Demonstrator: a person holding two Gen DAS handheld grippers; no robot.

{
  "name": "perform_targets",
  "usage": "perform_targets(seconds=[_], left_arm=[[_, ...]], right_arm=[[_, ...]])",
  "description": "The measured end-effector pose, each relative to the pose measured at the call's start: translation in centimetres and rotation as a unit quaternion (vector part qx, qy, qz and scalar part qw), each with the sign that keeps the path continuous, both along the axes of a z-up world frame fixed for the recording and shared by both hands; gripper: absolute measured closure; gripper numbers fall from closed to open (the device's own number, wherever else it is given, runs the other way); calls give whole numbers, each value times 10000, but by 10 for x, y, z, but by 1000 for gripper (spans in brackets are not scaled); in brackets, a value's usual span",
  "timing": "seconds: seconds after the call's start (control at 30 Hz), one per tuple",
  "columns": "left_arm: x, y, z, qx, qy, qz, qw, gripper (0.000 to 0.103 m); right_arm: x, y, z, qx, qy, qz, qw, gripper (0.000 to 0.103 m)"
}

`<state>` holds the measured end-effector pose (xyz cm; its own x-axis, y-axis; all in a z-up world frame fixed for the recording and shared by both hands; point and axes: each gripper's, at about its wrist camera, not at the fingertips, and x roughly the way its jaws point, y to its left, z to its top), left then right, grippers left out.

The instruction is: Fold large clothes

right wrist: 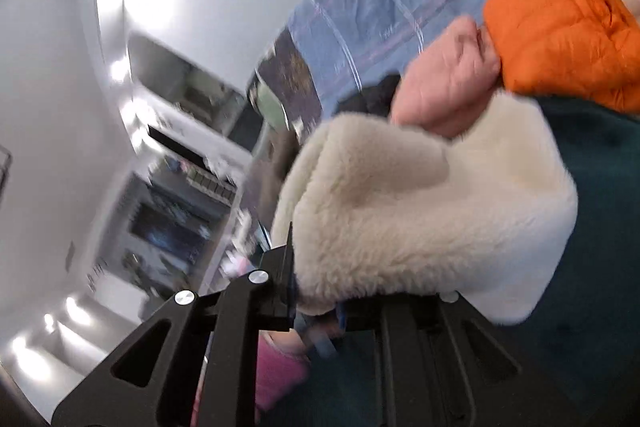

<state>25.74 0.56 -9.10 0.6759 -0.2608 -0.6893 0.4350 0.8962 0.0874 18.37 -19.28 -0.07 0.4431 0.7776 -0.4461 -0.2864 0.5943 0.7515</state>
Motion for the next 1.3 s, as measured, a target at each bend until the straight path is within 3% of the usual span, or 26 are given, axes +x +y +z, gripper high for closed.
perform_targets(seconds=[0.1,0.17,0.2,0.3,0.37,0.43,0.5,0.57,0.6,0.63,0.67,0.7,0.77,0.8,0.87,0.93,1.0,1.03,1.07,1.1,1.13,1.17,1.3], left_arm=[[-11,6,-14,484,475,-459,9966,86],[-30,20,-19,897,399,-649,9931,81],[-37,34,-18,982,374,-578,9928,73],[-35,76,-6,757,459,-33,9961,72],[-35,98,3,799,311,315,9958,72],[-36,118,9,886,239,555,9942,72],[-43,139,18,710,263,854,9935,73],[-68,145,36,202,300,894,9953,74],[-80,140,47,-202,295,676,9971,74],[-99,127,58,-357,235,448,9981,74],[-124,105,68,-408,79,88,9991,66],[-144,95,72,-370,-30,-189,9991,47],[-170,40,78,-129,-315,-925,9951,30],[-179,15,76,5,-414,-1214,9917,27],[-198,-46,62,716,-676,-1712,9803,21],[-199,-86,44,1366,-974,-1813,9690,17],[-185,-119,19,2135,-1237,-1631,9553,21],[-178,-126,12,2347,-1336,-1516,9508,32],[-174,-126,12,2390,-1306,-1466,9510,64],[-167,-123,15,2250,-1115,-1410,9576,79],[-157,-112,22,1894,-841,-1269,9700,85],[-153,-101,31,1606,-715,-1202,9771,86],[-160,-80,47,1332,-510,-1436,9793,87]], right_arm=[[-13,8,-33,-345,237,213,9989,87],[-22,1,-51,-436,423,335,9976,86],[-24,-1,-56,-470,479,362,9971,86],[-27,2,-72,-716,587,449,9947,79],[-31,3,-81,-722,726,551,9932,66],[-38,0,-88,-553,901,739,9916,44],[-41,-13,-91,-328,997,826,9910,43],[-39,-36,-96,-114,1082,516,9927,43],[-35,-52,-99,23,1183,288,9926,43],[-29,-65,-102,152,1305,60,9913,43],[-27,-75,-106,270,1428,-136,9893,43],[-21,-88,-114,492,1624,-380,9848,42],[-7,-104,-132,974,1972,-635,9734,35],[-2,-108,-137,1119,2100,-706,9687,32],[18,-107,-144,1389,2333,-820,9589,31],[26,-102,-148,1457,2432,-857,9551,25],[38,-92,-151,1583,2516,-814,9513,20],[43,-88,-150,1636,2564,-802,9492,17],[48,-84,-150,1678,2633,-814,9465,15],[52,-81,-150,1692,2693,-859,9442,14],[56,-82,-148,1697,2721,-923,9427,14],[63,-82,-147,1660,2714,-1062,9421,14],[98,-94,-134,1372,2357,-1589,9489,14]])
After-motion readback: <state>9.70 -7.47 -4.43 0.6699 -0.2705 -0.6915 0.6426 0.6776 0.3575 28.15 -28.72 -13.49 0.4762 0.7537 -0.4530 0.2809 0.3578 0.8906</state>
